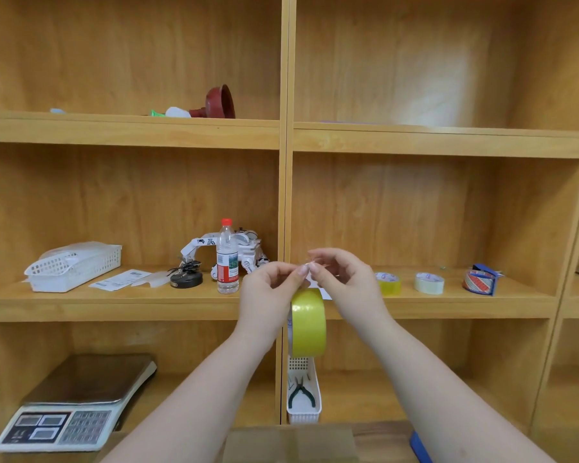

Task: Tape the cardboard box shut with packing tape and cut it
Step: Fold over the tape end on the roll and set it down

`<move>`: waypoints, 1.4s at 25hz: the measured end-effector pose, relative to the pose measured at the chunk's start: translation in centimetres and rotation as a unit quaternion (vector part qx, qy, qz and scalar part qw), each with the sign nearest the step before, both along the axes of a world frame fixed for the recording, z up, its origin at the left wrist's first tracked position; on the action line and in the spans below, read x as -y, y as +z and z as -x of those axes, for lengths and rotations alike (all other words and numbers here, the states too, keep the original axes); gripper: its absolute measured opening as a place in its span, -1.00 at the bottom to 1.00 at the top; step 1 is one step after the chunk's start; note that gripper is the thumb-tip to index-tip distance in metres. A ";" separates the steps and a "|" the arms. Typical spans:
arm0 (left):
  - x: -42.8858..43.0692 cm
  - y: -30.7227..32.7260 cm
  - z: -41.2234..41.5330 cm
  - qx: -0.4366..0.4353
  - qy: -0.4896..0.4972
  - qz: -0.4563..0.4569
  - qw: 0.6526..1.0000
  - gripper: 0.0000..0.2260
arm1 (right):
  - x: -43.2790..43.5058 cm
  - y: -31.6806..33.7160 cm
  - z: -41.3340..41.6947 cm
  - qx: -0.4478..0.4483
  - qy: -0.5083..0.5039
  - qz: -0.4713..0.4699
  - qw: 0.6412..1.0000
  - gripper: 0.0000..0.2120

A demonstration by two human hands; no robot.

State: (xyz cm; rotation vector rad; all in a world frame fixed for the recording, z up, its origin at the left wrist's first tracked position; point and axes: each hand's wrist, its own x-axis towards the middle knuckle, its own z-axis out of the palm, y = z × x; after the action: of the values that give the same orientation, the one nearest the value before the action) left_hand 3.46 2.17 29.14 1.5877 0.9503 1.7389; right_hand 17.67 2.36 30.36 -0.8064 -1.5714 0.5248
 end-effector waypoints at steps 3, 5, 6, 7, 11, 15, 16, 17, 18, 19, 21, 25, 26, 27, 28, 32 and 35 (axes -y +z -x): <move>0.5 0.5 -0.4 0.018 -0.010 -0.003 1.000 -0.93 | 0.7 -0.9 0.1 -0.014 0.015 -0.010 1.000 -0.64; 0.8 0.5 -0.5 0.020 -0.023 -0.003 1.000 -0.89 | 1.0 -0.9 0.2 -0.038 0.014 -0.034 0.999 -0.65; 0.9 0.5 -0.5 0.023 -0.029 -0.002 0.999 -0.85 | 1.1 -0.8 0.1 -0.043 0.012 -0.046 0.998 -0.66; 0.9 0.5 -0.5 0.026 -0.033 0.001 0.999 -0.82 | 1.2 -0.7 0.0 -0.043 0.010 -0.056 0.997 -0.68; 1.0 1.0 -0.2 0.021 -0.039 0.009 0.999 -0.89 | 1.3 -0.6 -0.4 -0.042 0.019 -0.074 0.996 -0.77; 1.1 1.0 0.0 0.025 -0.049 0.003 0.998 -0.69 | 1.1 -0.2 -0.6 -0.058 0.038 -0.058 0.996 -0.86; 1.2 1.0 0.1 0.021 -0.054 -0.008 0.998 -0.71 | 1.0 -0.1 -0.7 -0.061 0.041 -0.051 0.996 -0.87; 1.2 1.0 0.2 0.013 -0.058 -0.021 0.998 -0.76 | 0.9 0.0 -0.8 -0.060 0.045 -0.045 0.996 -0.88; 1.1 1.0 0.3 0.004 -0.059 -0.031 0.998 -0.82 | 0.8 0.1 -0.9 -0.054 0.048 -0.039 0.997 -0.89; 1.1 1.0 0.5 -0.006 -0.059 -0.038 0.998 -0.88 | 0.7 0.1 -1.0 -0.045 0.050 -0.032 0.997 -0.89; 0.9 0.8 0.8 -0.020 -0.055 -0.045 0.997 -0.92 | 0.6 0.3 -1.2 -0.031 0.051 -0.015 0.998 -0.89; 0.4 0.2 1.0 -0.021 -0.049 -0.066 0.996 -0.86 | 0.3 0.4 -1.3 -0.007 0.045 0.003 0.999 -0.88; 0.4 0.2 1.0 -0.018 -0.051 -0.067 0.996 -0.85 | 0.2 0.3 -1.3 -0.003 0.041 0.006 0.999 -0.88; 0.3 0.2 0.9 -0.017 -0.055 -0.064 0.996 -0.85 | 0.1 0.4 -1.3 0.000 0.037 0.007 0.999 -0.89; 0.2 0.4 0.9 -0.020 -0.058 -0.061 0.996 -0.84 | -0.1 0.4 -1.4 0.002 0.032 0.009 0.999 -0.89; -0.5 0.6 1.0 -0.072 -0.052 -0.036 0.995 -0.86 | -0.5 0.4 -1.8 0.016 0.019 0.016 1.000 -0.88; -1.1 0.5 0.8 -0.100 -0.017 -0.009 0.995 -0.88 | -0.7 0.5 -2.0 0.029 0.010 0.021 0.999 -0.83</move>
State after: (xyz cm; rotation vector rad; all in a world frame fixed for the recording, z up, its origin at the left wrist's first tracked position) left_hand 2.65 3.27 29.61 1.8052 0.9972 1.5900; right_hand 19.65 3.04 30.81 -0.8460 -1.6281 0.5541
